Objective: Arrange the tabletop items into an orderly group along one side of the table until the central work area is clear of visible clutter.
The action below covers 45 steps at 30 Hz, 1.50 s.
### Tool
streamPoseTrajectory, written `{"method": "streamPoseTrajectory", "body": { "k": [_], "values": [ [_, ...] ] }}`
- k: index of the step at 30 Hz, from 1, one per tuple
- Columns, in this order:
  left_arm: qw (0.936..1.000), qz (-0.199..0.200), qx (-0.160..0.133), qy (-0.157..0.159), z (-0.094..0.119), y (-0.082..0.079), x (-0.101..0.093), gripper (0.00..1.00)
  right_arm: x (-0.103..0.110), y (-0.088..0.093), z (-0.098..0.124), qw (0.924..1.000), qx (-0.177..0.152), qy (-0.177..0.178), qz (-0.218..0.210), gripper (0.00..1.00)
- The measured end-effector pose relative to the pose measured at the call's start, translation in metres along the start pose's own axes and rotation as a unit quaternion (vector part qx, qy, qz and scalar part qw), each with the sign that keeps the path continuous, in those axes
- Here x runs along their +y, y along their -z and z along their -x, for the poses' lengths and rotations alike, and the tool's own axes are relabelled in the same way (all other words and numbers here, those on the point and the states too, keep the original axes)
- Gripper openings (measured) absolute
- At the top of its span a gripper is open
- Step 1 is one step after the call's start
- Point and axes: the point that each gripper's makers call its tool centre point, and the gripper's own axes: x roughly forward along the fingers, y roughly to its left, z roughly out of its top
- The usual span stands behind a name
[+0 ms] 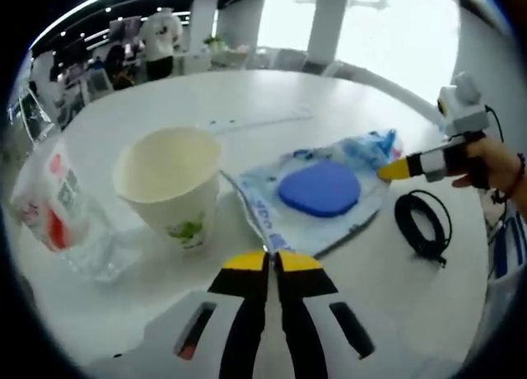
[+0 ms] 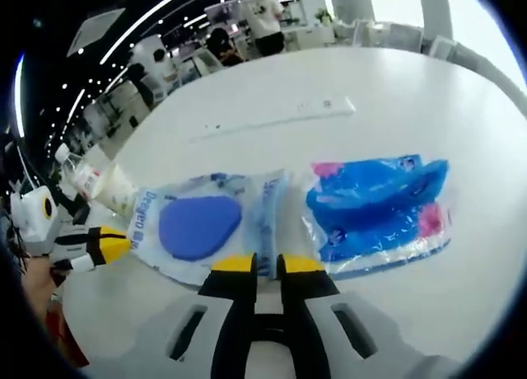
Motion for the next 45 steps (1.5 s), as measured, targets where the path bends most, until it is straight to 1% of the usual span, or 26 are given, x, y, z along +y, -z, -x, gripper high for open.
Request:
{"method": "streamPoseTrajectory", "body": {
  "k": [2, 5, 6, 7, 9, 11, 13, 15, 16, 18, 21, 24, 25, 27, 31, 33, 35, 37, 39, 40, 42, 43, 45],
  "values": [
    [1.0, -0.004, 0.0, 0.0, 0.001, 0.0, 0.001, 0.06, 0.002, -0.001, 0.003, 1.0, -0.003, 0.001, 0.004, 0.15],
    [1.0, -0.004, -0.003, -0.002, 0.003, 0.002, 0.0, 0.12, 0.001, -0.005, 0.008, 0.9995, -0.01, 0.012, 0.026, 0.15],
    [1.0, -0.007, -0.003, -0.006, 0.004, 0.002, 0.001, 0.15, 0.0, -0.005, 0.01, 0.9993, -0.009, 0.018, 0.031, 0.15],
    [0.9999, -0.008, -0.004, -0.008, 0.004, 0.002, 0.002, 0.19, 0.0, -0.007, 0.012, 0.9989, -0.015, 0.024, 0.037, 0.16],
    [0.9998, -0.011, -0.003, -0.014, 0.007, 0.004, 0.004, 0.24, 0.004, -0.01, 0.017, 0.9986, -0.023, 0.02, 0.043, 0.17],
    [0.9998, -0.012, 0.009, -0.014, 0.01, 0.008, 0.005, 0.29, 0.008, -0.015, 0.021, 0.9986, -0.034, 0.012, 0.039, 0.19],
    [0.9996, -0.02, 0.011, -0.014, 0.014, 0.01, 0.005, 0.34, 0.013, -0.021, 0.026, 0.998, -0.047, 0.007, 0.042, 0.21],
    [0.9996, -0.02, 0.013, -0.015, 0.019, 0.011, 0.004, 0.36, 0.017, -0.026, 0.03, 0.9976, -0.058, -0.002, 0.037, 0.26],
    [0.9996, -0.021, 0.011, -0.017, 0.021, 0.01, 0.006, 0.37, 0.019, -0.027, 0.031, 0.9976, -0.06, -0.004, 0.036, 0.29],
    [0.9996, -0.018, 0.003, -0.021, 0.026, 0.008, 0.008, 0.39, 0.023, -0.026, 0.034, 0.9975, -0.059, -0.013, 0.036, 0.35],
    [0.9994, -0.016, -0.002, -0.03, 0.035, 0.007, 0.008, 0.44, 0.027, -0.024, 0.038, 0.9973, -0.058, -0.016, 0.042, 0.43],
    [0.9988, -0.014, -0.006, -0.046, 0.04, 0.006, 0.015, 0.53, 0.032, -0.024, 0.042, 0.9969, -0.061, -0.023, 0.044, 0.55],
    [0.9985, -0.015, -0.012, -0.051, 0.042, 0.004, 0.018, 0.56, 0.034, -0.024, 0.044, 0.9969, -0.06, -0.026, 0.044, 0.59],
    [0.9981, -0.014, -0.017, -0.057, 0.045, 0.002, 0.021, 0.6, 0.036, -0.023, 0.048, 0.997, -0.061, -0.032, 0.035, 0.63],
    [0.9976, -0.01, -0.031, -0.061, 0.047, 0.0, 0.025, 0.65, 0.035, -0.022, 0.056, 0.9968, -0.068, -0.028, 0.032, 0.72],
    [0.9966, -0.012, -0.049, -0.065, 0.049, -0.006, 0.028, 0.69, 0.038, -0.02, 0.062, 0.9966, -0.069, -0.03, 0.032, 0.76],
    [0.9953, -0.012, -0.072, -0.064, 0.051, -0.014, 0.027, 0.72, 0.038, -0.015, 0.065, 0.9969, -0.064, -0.026, 0.04, 0.81],
    [0.9949, -0.002, -0.078, -0.064, 0.051, -0.017, 0.028, 0.75, 0.04, -0.011, 0.07, 0.9968, -0.063, -0.026, 0.043, 0.86],
    [0.9941, -0.002, -0.088, -0.063, 0.051, -0.021, 0.027, 0.78, 0.042, -0.006, 0.072, 0.9967, -0.059, -0.03, 0.047, 0.89],
    [0.9928, -0.002, -0.099, -0.067, 0.051, -0.026, 0.027, 0.78, 0.044, 0.0, 0.074, 0.9968, -0.051, -0.035, 0.051, 0.89],
    [0.9919, -0.002, -0.107, -0.069, 0.05, -0.029, 0.028, 0.81, 0.046, 0.008, 0.078, 0.9969, -0.044, -0.04, 0.052, 0.89],
    [0.9907, 0.004, -0.113, -0.074, 0.05, -0.032, 0.031, 0.81, 0.048, 0.012, 0.081, 0.9968, -0.04, -0.044, 0.053, 0.9],
    [0.9888, 0.004, -0.124, -0.084, 0.05, -0.036, 0.034, 0.82, 0.053, 0.02, 0.088, 0.9963, -0.038, -0.055, 0.055, 0.9]
  ]
}}
